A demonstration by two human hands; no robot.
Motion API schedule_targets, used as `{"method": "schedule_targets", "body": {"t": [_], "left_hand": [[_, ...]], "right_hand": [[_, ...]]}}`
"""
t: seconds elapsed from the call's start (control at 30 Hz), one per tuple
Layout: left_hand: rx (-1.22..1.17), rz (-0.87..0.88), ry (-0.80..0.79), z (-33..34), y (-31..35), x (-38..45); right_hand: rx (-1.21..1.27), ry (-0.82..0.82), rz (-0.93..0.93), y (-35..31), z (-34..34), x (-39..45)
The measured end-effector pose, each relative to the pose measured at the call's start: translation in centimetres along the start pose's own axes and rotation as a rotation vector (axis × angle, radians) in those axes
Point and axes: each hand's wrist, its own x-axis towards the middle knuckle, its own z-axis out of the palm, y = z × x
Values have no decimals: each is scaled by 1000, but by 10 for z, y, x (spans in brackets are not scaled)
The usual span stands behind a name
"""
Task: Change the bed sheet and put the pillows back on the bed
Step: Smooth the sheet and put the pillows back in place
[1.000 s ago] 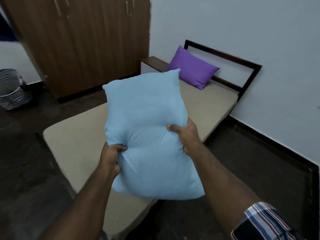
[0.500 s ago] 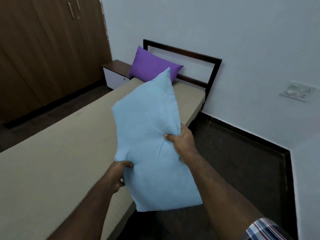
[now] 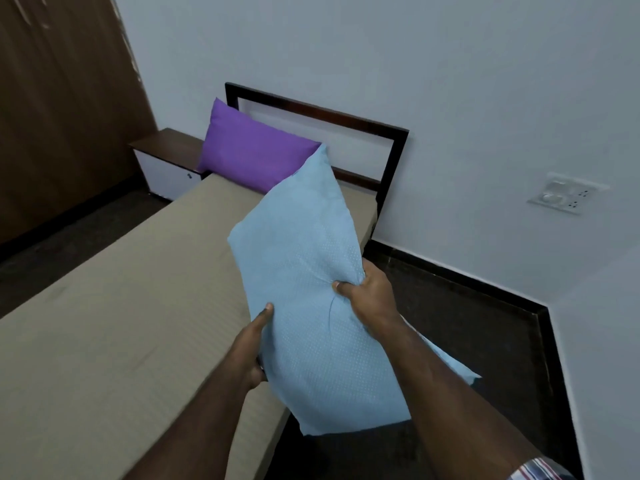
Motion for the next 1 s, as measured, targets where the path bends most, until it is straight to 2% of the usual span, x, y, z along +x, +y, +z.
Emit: {"method": "schedule_targets", "body": {"t": [0.2, 0.4, 0.73, 1.0], "left_hand": [[-77, 66, -85, 50, 55, 79], [-85, 112, -79, 107, 97, 172], [-88, 120, -77, 248, 167, 319], [-112, 55, -61, 307, 208, 410]], "right_hand": [[-142, -1, 1, -12, -6, 95], [-226, -9, -21, -6, -23, 198], [-349, -67, -73, -9, -95, 403], [-416, -118, -48, 3, -109, 525]]}}
